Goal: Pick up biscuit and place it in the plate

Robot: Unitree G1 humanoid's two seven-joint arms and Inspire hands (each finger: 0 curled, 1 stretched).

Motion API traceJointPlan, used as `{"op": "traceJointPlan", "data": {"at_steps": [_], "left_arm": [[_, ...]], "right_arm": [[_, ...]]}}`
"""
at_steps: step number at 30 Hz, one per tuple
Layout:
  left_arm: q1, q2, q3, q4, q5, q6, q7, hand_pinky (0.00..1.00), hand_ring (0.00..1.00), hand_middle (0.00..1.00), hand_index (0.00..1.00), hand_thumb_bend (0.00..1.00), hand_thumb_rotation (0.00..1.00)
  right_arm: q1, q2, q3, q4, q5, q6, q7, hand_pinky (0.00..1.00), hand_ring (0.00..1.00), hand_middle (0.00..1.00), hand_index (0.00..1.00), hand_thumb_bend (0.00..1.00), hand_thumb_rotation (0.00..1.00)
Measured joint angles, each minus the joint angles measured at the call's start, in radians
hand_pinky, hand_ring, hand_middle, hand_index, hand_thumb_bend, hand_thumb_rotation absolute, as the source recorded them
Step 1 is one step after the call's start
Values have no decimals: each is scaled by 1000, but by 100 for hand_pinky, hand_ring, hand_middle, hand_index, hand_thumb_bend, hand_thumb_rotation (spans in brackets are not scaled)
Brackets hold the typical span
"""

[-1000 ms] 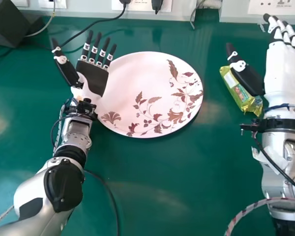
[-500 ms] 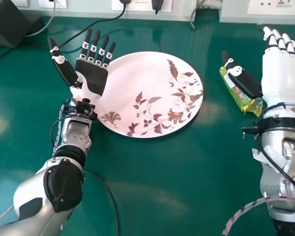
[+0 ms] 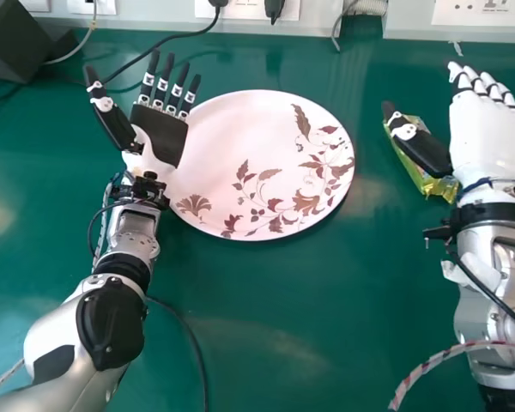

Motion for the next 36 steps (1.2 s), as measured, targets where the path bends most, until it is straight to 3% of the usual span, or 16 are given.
{"op": "traceJointPlan", "data": {"at_steps": [6, 18, 26, 36], "left_arm": [[0, 1, 0, 0, 0, 4, 1, 100, 95, 100, 100, 100, 64], [0, 3, 0, 0, -1, 11, 13, 100, 96, 100, 99, 100, 55], [-1, 2, 0, 0, 0, 11, 13, 100, 95, 99, 98, 100, 54], [-1, 0, 0, 0, 0, 2, 15, 100, 94, 99, 97, 100, 54]], "right_arm": [[-20, -15, 19, 0, -32, 29, 56, 100, 100, 100, 100, 85, 100], [-110, -103, 45, 51, -42, 73, 256, 100, 100, 100, 100, 84, 100], [-139, -174, 77, 113, -51, 63, 313, 100, 100, 100, 100, 83, 100], [-183, -212, 106, 189, -60, 48, 332, 100, 100, 100, 100, 84, 100]]}}
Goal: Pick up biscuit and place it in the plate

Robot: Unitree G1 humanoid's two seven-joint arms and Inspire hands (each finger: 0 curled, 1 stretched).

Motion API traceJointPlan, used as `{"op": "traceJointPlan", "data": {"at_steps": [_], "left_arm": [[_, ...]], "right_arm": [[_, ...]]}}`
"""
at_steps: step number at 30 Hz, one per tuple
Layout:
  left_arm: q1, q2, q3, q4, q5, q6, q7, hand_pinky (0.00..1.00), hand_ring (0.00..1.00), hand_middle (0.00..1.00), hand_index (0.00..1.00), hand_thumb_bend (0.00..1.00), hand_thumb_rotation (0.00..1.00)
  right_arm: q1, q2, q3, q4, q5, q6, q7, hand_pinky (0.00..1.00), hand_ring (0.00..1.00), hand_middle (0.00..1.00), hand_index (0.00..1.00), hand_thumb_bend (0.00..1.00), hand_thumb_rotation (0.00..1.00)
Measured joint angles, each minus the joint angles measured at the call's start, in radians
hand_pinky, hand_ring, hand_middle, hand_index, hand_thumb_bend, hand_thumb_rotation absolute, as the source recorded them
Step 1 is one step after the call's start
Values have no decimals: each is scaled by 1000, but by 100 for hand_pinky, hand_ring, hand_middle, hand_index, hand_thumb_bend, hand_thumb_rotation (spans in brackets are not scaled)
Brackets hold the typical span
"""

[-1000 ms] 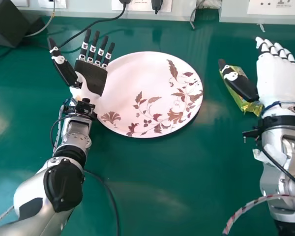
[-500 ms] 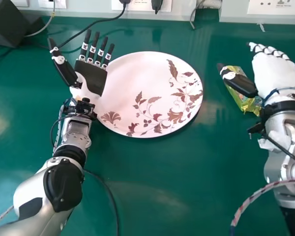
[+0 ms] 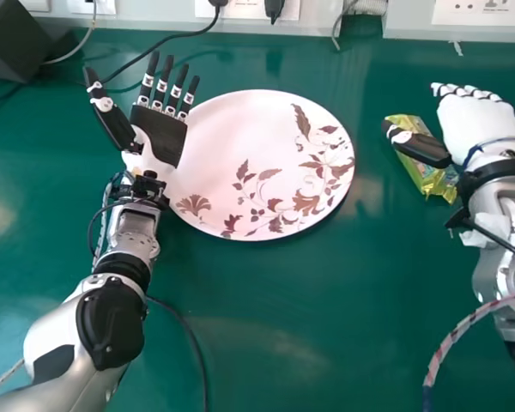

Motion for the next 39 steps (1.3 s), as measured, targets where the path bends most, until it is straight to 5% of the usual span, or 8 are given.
{"op": "traceJointPlan", "data": {"at_steps": [39], "left_arm": [[-1, -3, 0, -1, -2, -2, -8, 100, 94, 98, 96, 100, 51]], "right_arm": [[-136, -46, 101, 282, 2, -85, -25, 100, 100, 100, 100, 83, 100]]}}
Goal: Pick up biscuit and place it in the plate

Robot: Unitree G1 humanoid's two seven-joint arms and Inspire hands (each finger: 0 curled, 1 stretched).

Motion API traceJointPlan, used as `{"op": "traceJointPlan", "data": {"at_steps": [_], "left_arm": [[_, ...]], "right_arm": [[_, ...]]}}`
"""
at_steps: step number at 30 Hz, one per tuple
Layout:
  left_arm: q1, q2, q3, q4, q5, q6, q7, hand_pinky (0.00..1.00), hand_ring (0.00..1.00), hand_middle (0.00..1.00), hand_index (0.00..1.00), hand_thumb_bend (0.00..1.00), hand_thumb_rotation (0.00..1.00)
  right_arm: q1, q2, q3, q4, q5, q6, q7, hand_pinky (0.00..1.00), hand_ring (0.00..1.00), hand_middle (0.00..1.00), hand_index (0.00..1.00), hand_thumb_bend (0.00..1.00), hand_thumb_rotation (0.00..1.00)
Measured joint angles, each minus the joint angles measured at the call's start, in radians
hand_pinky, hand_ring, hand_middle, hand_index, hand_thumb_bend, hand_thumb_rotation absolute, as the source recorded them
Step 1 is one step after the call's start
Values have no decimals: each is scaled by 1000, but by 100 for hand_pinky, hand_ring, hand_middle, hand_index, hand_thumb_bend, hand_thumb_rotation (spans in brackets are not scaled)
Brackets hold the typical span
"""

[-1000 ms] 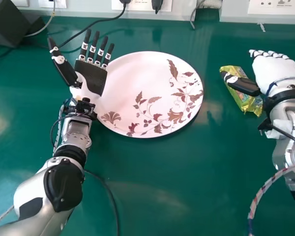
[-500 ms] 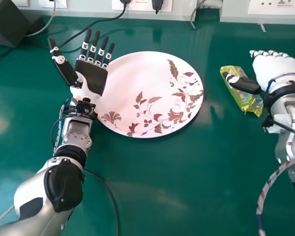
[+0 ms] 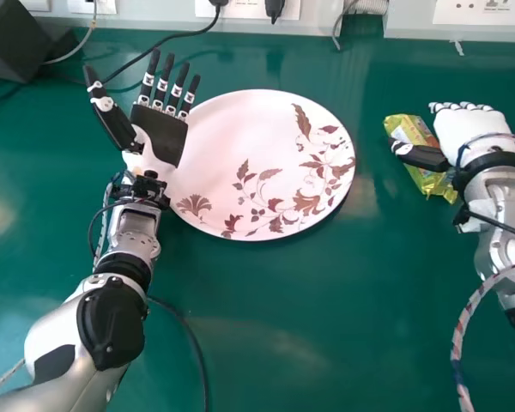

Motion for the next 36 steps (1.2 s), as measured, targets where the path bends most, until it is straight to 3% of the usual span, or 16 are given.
{"op": "traceJointPlan", "data": {"at_steps": [13, 36], "left_arm": [[-1, 0, 1, 0, 0, 5, 7, 100, 95, 98, 95, 100, 50], [-1, -1, 1, 0, 0, 2, -7, 100, 95, 98, 99, 100, 52]], "right_arm": [[-26, 13, 39, 69, 25, 2, -15, 100, 100, 100, 100, 83, 100], [-112, 39, 102, 263, 44, 21, -142, 100, 100, 100, 100, 81, 100]]}}
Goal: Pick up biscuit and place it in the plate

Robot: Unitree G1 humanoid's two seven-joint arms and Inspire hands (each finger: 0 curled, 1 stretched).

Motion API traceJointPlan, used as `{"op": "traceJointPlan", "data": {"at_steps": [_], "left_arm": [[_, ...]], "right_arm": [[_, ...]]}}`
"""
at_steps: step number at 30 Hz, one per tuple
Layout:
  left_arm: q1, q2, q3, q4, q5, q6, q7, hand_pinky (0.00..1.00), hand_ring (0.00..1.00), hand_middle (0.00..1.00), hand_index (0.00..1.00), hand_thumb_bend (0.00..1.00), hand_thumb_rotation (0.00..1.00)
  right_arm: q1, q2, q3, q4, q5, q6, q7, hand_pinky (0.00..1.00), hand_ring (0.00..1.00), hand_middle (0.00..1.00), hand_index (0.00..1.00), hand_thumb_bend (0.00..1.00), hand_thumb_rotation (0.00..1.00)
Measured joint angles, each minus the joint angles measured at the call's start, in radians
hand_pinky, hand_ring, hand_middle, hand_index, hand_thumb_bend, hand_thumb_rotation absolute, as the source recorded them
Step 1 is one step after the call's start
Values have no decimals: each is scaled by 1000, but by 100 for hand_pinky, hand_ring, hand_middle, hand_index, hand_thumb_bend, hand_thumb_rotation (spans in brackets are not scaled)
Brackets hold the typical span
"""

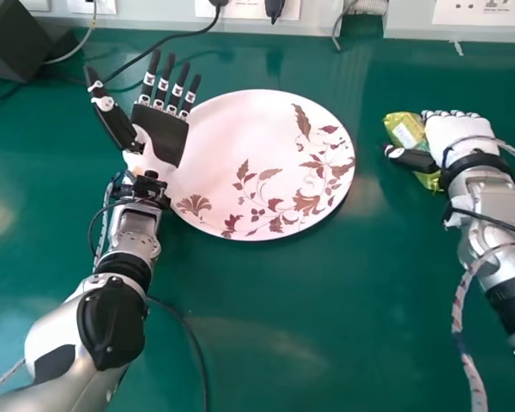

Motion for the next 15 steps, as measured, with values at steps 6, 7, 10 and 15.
{"op": "traceJointPlan", "data": {"at_steps": [6, 7, 10, 15], "left_arm": [[0, 0, 1, 0, 0, 3, 0, 100, 95, 99, 98, 100, 47], [0, 0, 1, 0, 0, 4, 0, 100, 95, 99, 98, 100, 45], [0, 0, 1, 0, 0, 6, 0, 100, 95, 100, 98, 100, 42], [0, 0, 1, 0, 0, 3, -1, 100, 95, 100, 98, 100, 38]], "right_arm": [[-1, 1, 2, 6, 15, 4, -16, 100, 100, 100, 100, 82, 100], [-1, 0, 3, 7, 18, 6, -17, 100, 100, 100, 100, 81, 100], [-1, 0, 5, 6, 20, 12, -16, 100, 100, 100, 100, 81, 100], [-6, -4, 14, 5, 20, 16, -1, 100, 100, 100, 100, 82, 100]]}}
